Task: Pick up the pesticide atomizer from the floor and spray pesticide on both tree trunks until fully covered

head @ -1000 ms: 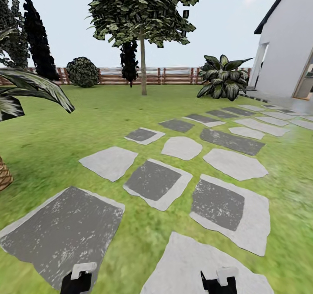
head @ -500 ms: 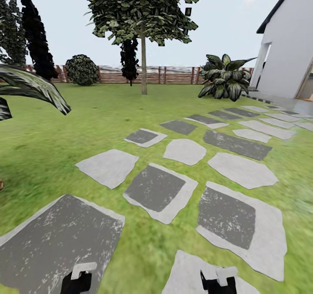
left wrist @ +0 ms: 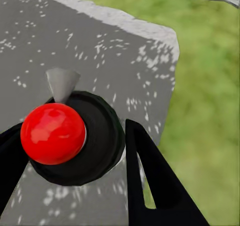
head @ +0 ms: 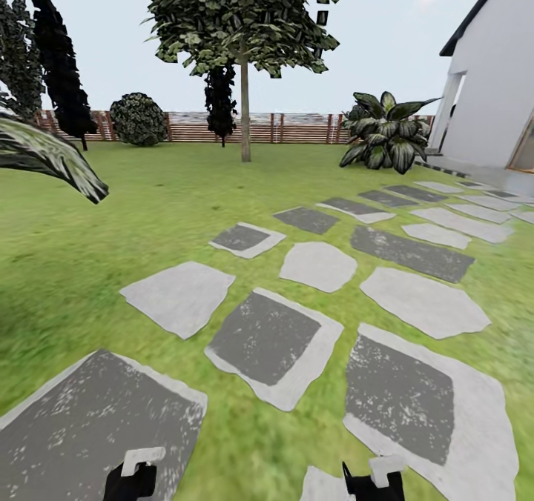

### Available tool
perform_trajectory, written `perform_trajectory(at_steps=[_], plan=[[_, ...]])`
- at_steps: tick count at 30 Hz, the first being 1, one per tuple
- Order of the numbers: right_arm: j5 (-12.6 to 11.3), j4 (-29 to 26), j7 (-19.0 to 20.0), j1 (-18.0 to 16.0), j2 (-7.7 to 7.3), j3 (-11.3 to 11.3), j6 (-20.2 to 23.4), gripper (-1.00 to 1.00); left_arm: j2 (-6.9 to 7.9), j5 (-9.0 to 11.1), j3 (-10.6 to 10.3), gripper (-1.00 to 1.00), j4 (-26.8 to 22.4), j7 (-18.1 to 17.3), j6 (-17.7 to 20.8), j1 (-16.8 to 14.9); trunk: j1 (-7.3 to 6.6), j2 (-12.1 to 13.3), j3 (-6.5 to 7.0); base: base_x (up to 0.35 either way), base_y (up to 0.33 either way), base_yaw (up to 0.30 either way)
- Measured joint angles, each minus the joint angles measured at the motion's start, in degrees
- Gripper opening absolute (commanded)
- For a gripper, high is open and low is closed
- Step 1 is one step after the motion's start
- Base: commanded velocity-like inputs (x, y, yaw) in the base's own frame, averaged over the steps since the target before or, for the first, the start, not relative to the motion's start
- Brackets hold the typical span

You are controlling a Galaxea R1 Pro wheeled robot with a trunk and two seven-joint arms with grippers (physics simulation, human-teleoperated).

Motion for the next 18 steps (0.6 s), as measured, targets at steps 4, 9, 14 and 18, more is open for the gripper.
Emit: perform_trajectory(at_steps=[4,9,14,18], plan=[[0.00,0.06,0.00,0.01,-0.01,-0.01,0.00,1.00,0.00,0.00,0.00,-1.00,0.00,0.00,0.00,0.00,0.00,0.00,0.00,0.335,0.000,0.000],[0.00,0.07,-0.01,0.00,-0.01,0.00,0.01,1.00,0.00,0.00,0.00,-1.00,0.00,0.00,0.00,0.00,0.00,0.00,0.00,0.335,0.000,0.000],[0.00,0.07,0.00,0.00,-0.01,0.02,0.01,1.00,0.00,0.00,0.00,-1.00,0.00,0.00,0.00,0.00,0.00,0.00,0.00,0.335,0.000,0.000],[0.00,0.07,0.00,0.00,-0.01,0.03,0.01,1.00,0.00,0.00,0.00,-1.00,0.00,0.00,0.00,0.00,0.00,0.00,0.00,0.335,0.000,0.000]])
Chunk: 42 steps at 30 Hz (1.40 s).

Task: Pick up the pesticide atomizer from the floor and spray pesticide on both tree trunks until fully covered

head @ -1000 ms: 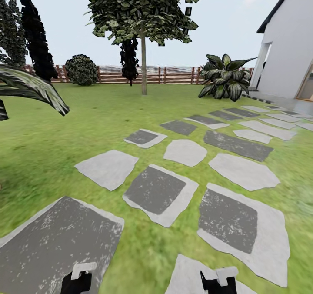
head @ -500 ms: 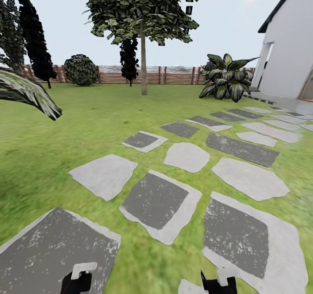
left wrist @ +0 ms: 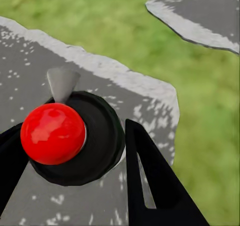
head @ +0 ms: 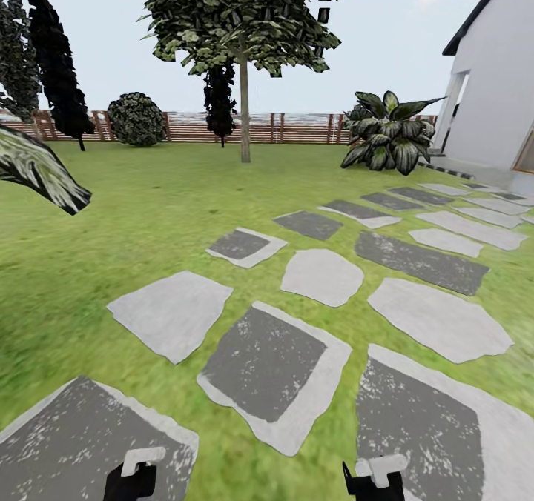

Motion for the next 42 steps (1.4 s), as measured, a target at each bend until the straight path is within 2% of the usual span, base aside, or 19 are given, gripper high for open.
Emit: perform_trajectory(at_steps=[42], plan=[[0.00,0.00,-0.09,0.00,0.00,-0.03,0.00,1.00,0.00,0.00,0.00,-1.00,0.01,0.00,0.00,0.00,0.00,0.00,0.00,0.335,0.000,0.000]])
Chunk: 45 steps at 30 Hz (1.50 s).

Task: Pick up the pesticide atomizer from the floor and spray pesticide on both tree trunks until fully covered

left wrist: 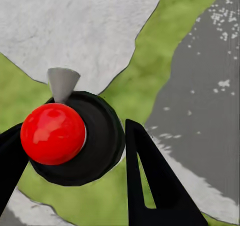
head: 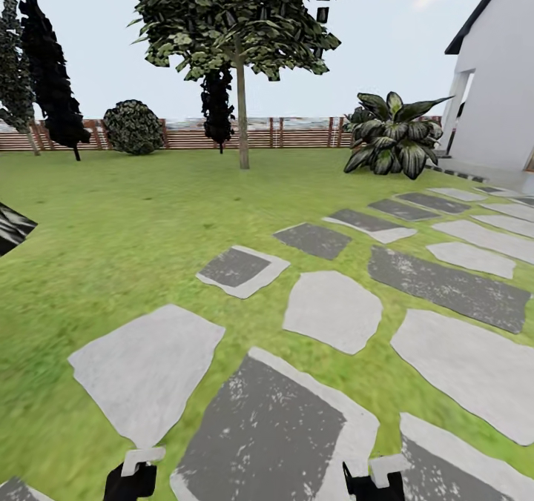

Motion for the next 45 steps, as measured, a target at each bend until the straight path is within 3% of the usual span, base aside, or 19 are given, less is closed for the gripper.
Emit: perform_trajectory(at_steps=[45], plan=[[0.00,0.00,0.00,0.03,0.00,0.00,0.00,1.00,0.00,0.00,0.00,-1.00,0.00,0.00,0.00,0.00,0.00,0.00,0.00,0.335,0.000,0.000]])
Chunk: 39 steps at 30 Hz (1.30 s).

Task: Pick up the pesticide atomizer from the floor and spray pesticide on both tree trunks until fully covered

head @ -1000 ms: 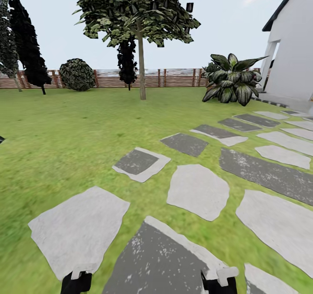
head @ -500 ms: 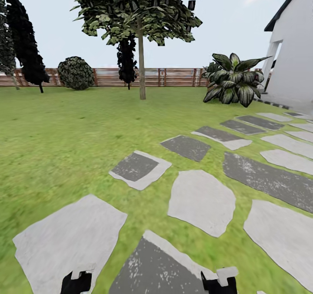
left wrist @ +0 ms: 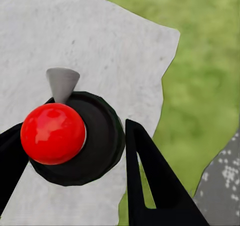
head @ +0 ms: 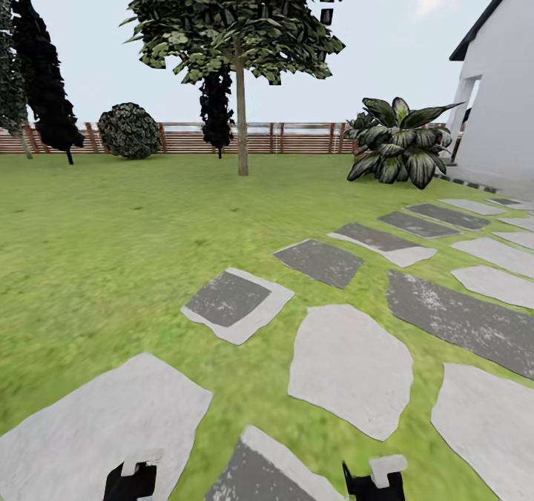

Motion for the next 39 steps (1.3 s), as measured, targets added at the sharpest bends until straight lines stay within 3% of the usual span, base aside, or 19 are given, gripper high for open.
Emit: perform_trajectory(at_steps=[39], plan=[[0.00,0.00,0.00,-0.03,0.17,0.09,0.00,1.00,0.00,0.00,0.00,-1.00,0.00,0.00,0.00,0.00,0.00,0.00,0.00,0.335,0.000,0.000]])
